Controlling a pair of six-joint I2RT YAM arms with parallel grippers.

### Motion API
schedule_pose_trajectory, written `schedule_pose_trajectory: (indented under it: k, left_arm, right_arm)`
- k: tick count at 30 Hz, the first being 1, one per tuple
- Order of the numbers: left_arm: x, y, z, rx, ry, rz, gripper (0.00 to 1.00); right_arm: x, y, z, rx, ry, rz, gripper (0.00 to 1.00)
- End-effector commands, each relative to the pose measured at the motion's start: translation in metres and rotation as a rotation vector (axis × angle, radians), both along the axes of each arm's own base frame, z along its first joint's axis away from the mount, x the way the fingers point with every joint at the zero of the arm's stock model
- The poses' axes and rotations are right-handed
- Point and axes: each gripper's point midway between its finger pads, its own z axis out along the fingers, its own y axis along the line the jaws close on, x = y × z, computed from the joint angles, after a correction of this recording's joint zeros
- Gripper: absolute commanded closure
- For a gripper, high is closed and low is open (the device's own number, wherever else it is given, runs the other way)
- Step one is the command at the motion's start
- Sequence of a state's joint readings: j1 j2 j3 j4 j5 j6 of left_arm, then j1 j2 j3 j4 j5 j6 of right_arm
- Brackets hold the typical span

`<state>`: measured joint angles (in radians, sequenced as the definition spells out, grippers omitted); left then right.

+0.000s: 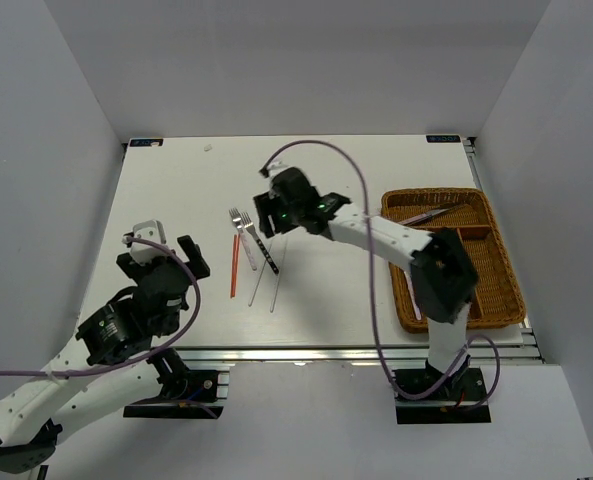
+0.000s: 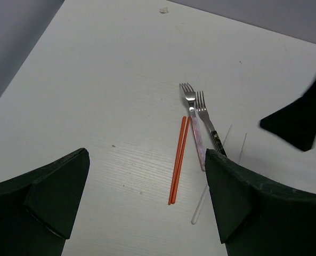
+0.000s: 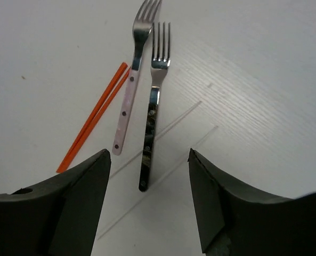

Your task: Sort the eating utensils into containers

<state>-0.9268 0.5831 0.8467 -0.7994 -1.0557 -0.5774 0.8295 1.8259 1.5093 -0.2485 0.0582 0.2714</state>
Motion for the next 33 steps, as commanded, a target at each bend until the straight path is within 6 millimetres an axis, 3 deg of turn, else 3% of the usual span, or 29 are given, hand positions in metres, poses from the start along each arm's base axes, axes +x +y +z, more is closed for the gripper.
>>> schedule_pose_trajectory:
  k: [1,2,3,4,6,13,22,33]
  left_arm:
    - [-0.001,0.007,0.003,-0.026,-0.027,0.021,0.02]
    - [-0.001,0.007,0.003,-0.024,-0.026,0.023,0.02]
    - [-0.001,0.007,0.003,-0.022,-0.025,0.024,0.02]
    - [0.0,0.006,0.002,-0.017,-0.02,0.026,0.02]
    - [0.0,0.006,0.002,-0.012,-0.017,0.028,0.02]
    - [0.002,0.003,-0.002,0.007,-0.001,0.021,0.02]
    - [0.003,0.003,-0.003,0.009,0.001,0.022,0.02]
    - [0.004,0.001,-0.004,0.017,0.008,0.017,0.02]
  right_arm:
    - [-0.004,0.03,-0.02,-0.147,-0.058,0.067,0.35]
    - [0.007,0.038,-0.009,-0.147,-0.097,0.036,0.36]
    - [0.011,0.044,-0.031,-0.185,-0.081,0.033,0.39]
    - [0.012,0.048,-0.037,-0.202,-0.073,0.035,0.42]
    - [0.024,0.059,-0.043,-0.215,-0.073,0.021,0.44]
    - [0.027,0.072,-0.076,-0.251,-0.027,0.058,0.54]
    - [0.029,0.08,-0.105,-0.28,-0.008,0.099,0.65]
    - [0.035,0.066,-0.127,-0.324,0.002,0.046,0.68]
